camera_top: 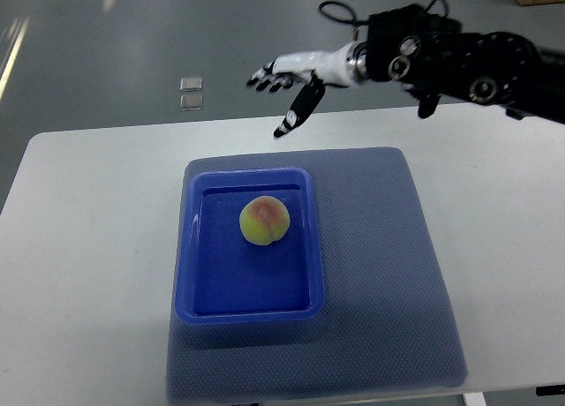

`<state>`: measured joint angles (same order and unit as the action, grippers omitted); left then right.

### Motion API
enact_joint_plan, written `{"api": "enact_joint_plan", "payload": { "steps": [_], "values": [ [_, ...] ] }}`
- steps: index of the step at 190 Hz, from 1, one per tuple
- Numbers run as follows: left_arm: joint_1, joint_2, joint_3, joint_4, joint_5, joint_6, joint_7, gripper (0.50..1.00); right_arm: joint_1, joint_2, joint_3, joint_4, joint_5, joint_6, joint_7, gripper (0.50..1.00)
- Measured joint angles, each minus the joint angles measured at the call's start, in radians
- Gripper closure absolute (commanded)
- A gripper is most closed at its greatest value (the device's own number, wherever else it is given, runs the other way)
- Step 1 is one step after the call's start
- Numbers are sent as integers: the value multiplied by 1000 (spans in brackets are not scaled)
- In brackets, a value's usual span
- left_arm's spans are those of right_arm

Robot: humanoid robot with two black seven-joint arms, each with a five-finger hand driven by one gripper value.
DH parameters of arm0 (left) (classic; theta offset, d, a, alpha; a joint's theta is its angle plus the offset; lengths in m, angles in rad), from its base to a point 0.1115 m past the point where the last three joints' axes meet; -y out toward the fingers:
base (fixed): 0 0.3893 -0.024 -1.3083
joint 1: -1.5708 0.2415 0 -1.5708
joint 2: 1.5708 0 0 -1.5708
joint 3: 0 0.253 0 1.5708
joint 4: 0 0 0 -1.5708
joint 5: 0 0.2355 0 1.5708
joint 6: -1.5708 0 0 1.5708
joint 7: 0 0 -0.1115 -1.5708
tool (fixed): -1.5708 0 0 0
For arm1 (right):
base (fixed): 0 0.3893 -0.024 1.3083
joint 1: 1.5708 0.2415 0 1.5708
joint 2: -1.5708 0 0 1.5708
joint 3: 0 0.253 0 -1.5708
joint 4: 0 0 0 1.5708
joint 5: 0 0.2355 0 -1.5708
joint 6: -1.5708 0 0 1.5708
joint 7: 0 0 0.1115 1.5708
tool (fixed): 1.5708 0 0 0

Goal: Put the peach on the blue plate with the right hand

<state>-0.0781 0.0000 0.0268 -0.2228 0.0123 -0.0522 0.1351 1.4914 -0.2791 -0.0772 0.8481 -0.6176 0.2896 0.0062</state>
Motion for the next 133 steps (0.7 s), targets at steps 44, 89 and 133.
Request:
{"api": "enact_joint_plan", "payload": {
  "steps": [44,89,133],
  "values": [
    [0,0,1,-24,0,-1,0,500,-379,-150,583,-3,79,-77,23,576],
    [0,0,1,-30,0,-2,1,500,-712,12,1112,-28,268,-142,201,574],
    [0,0,1,-30,0,-2,1,500,-812,133,1250,-79,399,-127,300,570]
  ]
}}
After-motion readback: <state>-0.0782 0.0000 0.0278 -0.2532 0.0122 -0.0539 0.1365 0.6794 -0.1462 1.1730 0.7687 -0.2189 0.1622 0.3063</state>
